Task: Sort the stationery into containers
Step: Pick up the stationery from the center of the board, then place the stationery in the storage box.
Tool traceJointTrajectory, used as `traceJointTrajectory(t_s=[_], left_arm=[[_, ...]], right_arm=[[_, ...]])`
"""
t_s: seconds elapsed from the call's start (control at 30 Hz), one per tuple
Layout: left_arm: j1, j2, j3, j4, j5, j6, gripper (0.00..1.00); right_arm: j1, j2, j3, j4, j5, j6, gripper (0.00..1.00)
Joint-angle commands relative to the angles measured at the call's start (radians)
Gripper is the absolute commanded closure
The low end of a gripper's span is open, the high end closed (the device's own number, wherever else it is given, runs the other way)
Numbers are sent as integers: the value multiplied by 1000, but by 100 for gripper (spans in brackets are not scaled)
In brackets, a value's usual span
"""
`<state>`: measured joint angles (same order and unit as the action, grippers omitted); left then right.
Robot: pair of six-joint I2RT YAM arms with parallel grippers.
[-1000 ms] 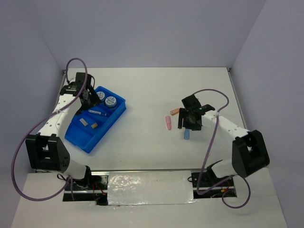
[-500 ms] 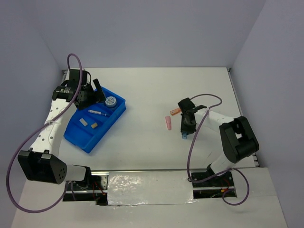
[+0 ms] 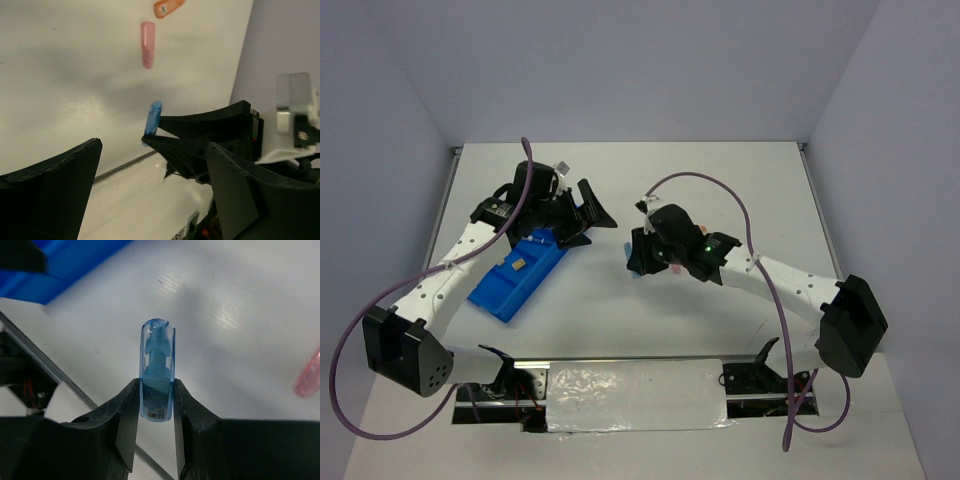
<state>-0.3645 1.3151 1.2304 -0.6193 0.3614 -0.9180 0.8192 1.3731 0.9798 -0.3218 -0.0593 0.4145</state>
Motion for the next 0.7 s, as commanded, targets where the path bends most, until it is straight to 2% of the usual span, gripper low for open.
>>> traceJointTrajectory(t_s=[0.0,0.17,0.23,0.37,0.4,0.47,0.5,0.6,0.67], left_arm=[[-22,18,35,63,65,-94,3],[-22,10,-6,72,92,-91,10],[-22,6,-23,93,111,-97,17],[-22,7,-35,82,110,-84,22],[-22,6,-37,84,108,-79,35],[-22,6,-40,81,103,-78,51],[-22,6,-40,78,100,-73,67],[-22,1,-25,52,67,-58,89],[-22,-5,9,-2,28,-41,100]], right_arm=[[20,15,85,70,-63,-22,83],[54,41,198,70,-99,-10,83],[58,52,217,82,-111,0,82],[58,73,250,95,-145,15,82],[61,78,267,96,-155,14,82],[61,89,275,101,-160,21,81],[63,93,283,99,-160,24,81],[60,127,315,70,-143,33,79],[60,158,338,46,-137,38,70]])
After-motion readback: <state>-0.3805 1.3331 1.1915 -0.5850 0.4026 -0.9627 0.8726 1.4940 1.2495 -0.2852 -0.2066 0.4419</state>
